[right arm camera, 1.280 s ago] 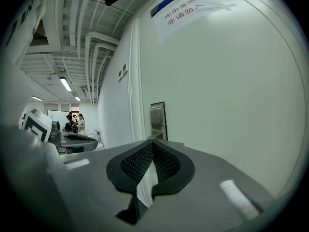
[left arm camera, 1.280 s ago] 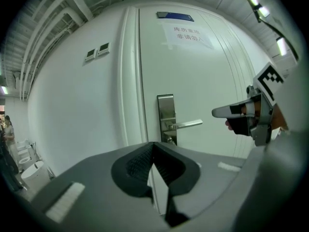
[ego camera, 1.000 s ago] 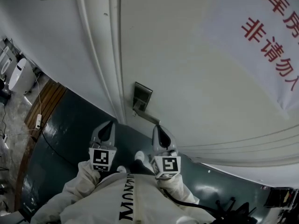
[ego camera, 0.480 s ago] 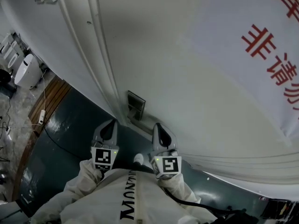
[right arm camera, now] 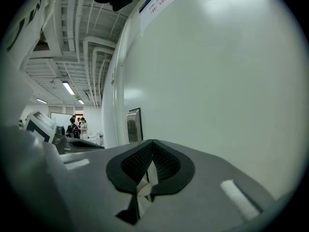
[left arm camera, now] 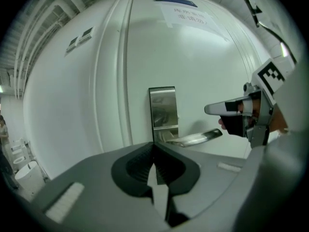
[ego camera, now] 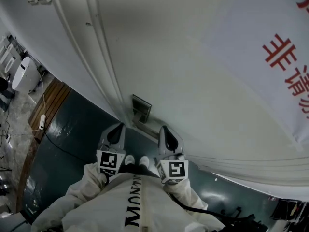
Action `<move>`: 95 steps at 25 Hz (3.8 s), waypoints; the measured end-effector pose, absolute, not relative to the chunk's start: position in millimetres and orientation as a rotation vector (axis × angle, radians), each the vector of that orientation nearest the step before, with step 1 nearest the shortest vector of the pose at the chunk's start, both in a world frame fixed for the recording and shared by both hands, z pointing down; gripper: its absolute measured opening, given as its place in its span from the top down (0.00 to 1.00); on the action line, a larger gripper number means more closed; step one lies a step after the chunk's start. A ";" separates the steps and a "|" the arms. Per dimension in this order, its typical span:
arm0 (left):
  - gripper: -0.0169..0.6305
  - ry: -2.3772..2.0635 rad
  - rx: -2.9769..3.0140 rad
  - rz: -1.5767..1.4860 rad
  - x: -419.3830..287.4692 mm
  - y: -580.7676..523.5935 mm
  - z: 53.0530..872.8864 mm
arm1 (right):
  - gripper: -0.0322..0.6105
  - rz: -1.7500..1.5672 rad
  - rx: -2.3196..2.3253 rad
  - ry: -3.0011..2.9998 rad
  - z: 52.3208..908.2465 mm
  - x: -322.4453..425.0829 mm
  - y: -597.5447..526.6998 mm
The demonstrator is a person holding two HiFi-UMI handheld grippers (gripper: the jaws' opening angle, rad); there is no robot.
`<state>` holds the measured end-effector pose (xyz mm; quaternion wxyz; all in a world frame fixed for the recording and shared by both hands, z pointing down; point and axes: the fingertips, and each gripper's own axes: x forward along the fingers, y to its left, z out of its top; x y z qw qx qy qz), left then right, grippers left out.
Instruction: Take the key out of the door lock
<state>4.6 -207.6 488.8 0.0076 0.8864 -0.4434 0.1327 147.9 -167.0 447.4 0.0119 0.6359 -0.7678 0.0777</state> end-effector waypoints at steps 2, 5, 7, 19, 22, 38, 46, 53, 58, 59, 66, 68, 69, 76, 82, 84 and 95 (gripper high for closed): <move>0.97 -1.342 2.751 0.390 7.1 -207.2 492.5 | 0.95 0.243 1.996 -2.375 447.9 148.6 -167.7; 0.97 -1.282 2.709 0.345 10.1 -206.9 501.8 | 0.95 0.250 1.997 -2.361 450.5 147.2 -169.1; 0.97 -1.232 2.655 0.303 11.1 -205.8 511.3 | 0.95 0.254 1.993 -2.352 452.4 146.5 -169.3; 0.97 -0.955 2.312 0.081 21.0 -196.3 547.3 | 0.95 0.260 1.942 -2.339 458.4 139.6 -170.6; 0.97 -0.917 2.245 0.034 21.6 -195.9 552.4 | 0.95 0.262 1.937 -2.346 456.5 137.9 -171.1; 0.78 -0.622 1.940 -0.206 40.7 -194.9 581.0 | 0.95 0.225 1.916 -2.321 450.1 137.5 -166.9; 0.76 -0.525 1.693 -0.423 39.4 -210.8 584.5 | 0.95 0.222 1.905 -2.302 447.7 136.7 -164.6; 0.77 -0.491 1.617 -0.480 45.0 -217.0 588.2 | 0.95 0.194 1.897 -2.298 445.9 136.6 -164.1; 0.77 -0.454 1.574 -0.533 50.3 -222.2 584.4 | 0.95 0.214 1.901 -2.291 446.2 137.2 -163.1; 0.77 -0.450 1.568 -0.537 50.5 -222.9 584.7 | 0.95 0.224 1.904 -2.290 446.9 137.4 -162.7; 0.84 -0.431 1.507 -0.583 54.1 -228.2 585.9 | 0.95 0.227 1.903 -2.293 447.4 136.6 -162.9; 0.84 -0.421 1.509 -0.587 56.3 -228.7 583.9 | 0.95 0.223 1.903 -2.295 446.5 136.2 -163.2; 0.85 -0.424 1.520 -0.576 57.4 -228.6 585.1 | 0.95 0.223 1.903 -2.296 446.4 136.1 -163.3; 0.93 -0.424 1.546 -0.580 63.0 -228.9 575.2 | 0.95 0.230 1.908 -2.299 446.9 136.2 -163.1; 0.94 -0.486 1.587 -0.541 60.6 -227.7 579.4 | 0.95 0.252 1.908 -2.304 449.8 135.4 -161.5; 0.94 -0.478 1.582 -0.551 61.4 -227.9 576.8 | 0.95 0.255 1.905 -2.304 450.4 135.4 -161.0; 0.94 -0.515 1.618 -0.509 58.1 -226.8 583.4 | 0.95 0.240 1.898 -2.298 450.9 136.4 -157.6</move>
